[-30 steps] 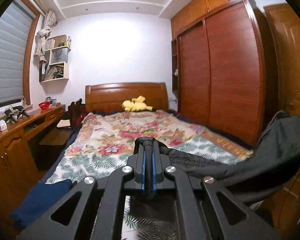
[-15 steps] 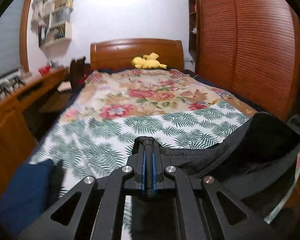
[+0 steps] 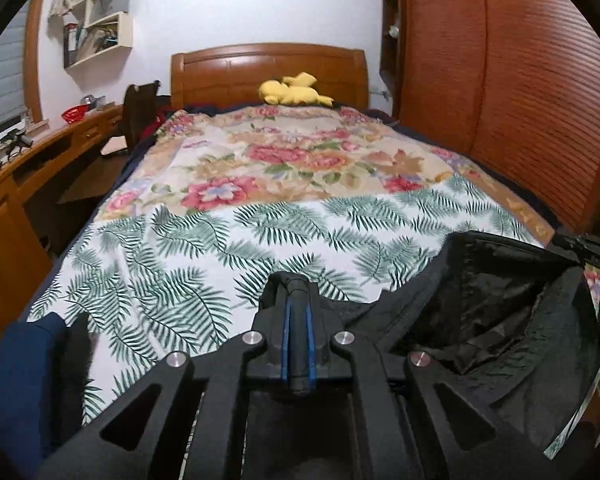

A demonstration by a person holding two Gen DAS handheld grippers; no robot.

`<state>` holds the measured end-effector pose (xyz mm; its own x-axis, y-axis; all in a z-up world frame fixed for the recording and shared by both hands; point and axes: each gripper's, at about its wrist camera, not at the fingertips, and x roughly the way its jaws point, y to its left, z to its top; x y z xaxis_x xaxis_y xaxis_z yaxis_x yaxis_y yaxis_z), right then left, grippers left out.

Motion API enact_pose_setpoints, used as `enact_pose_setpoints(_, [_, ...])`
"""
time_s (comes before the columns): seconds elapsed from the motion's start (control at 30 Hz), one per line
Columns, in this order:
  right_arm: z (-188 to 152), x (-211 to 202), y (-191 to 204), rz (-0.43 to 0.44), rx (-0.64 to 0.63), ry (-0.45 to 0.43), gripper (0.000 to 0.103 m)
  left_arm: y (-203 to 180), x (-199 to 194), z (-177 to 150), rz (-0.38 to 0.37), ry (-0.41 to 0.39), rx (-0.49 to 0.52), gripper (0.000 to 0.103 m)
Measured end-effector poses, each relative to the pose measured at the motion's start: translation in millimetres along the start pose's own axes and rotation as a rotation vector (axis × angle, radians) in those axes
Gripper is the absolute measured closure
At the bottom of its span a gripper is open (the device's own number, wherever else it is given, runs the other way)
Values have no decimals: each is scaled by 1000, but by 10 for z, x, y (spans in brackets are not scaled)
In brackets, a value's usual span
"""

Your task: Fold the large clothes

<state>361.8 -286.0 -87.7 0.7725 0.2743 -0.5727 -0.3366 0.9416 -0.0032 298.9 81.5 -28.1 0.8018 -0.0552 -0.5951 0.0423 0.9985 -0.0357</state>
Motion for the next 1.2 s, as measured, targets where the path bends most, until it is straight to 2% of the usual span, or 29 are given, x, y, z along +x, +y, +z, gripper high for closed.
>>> enact_pose_setpoints(0.1, [-71,174,26,-3,-10,41,92,-35,128,-69,17,48,43,93])
enact_pose_setpoints(0.17, [-112,283,26,0,-11,80,88,-18,115,-123,40,40,49,80])
enact_pose_setpoints(0.27, [-206,369,16,-23,-19,116,81,51,51,-186,51,27,29,71])
enact_pose_setpoints(0.37, [-256,408,15,-78,-31,154,69,76,-3,-268,21,22,17,70])
enact_pose_setpoints(0.4, [-260,400,13,-108,-35,157,61,68,-17,-298,11,19,15,70])
enact_pose_setpoints(0.43, [-248,392,11,-126,-34,153,43,51,-34,-334,0,17,13,69])
enact_pose_setpoints(0.5, [-213,332,-25,-179,-24,126,37,-8,-65,-422,-31,14,9,69])
enact_pose_setpoints(0.6, [-146,237,-42,-196,-9,97,37,-134,-125,-547,-67,5,16,69])
enact_pose_setpoints(0.8, [-166,202,308,-75,-64,97,37,-387,-217,-778,-144,8,24,69])
enact_pose_setpoints(1.0, [-267,441,857,61,-116,154,37,-486,-311,-941,-180,-6,23,69])
enact_pose_setpoints(1.2, [-314,835,1253,95,-150,221,42,-468,-367,-1062,-208,4,8,69])
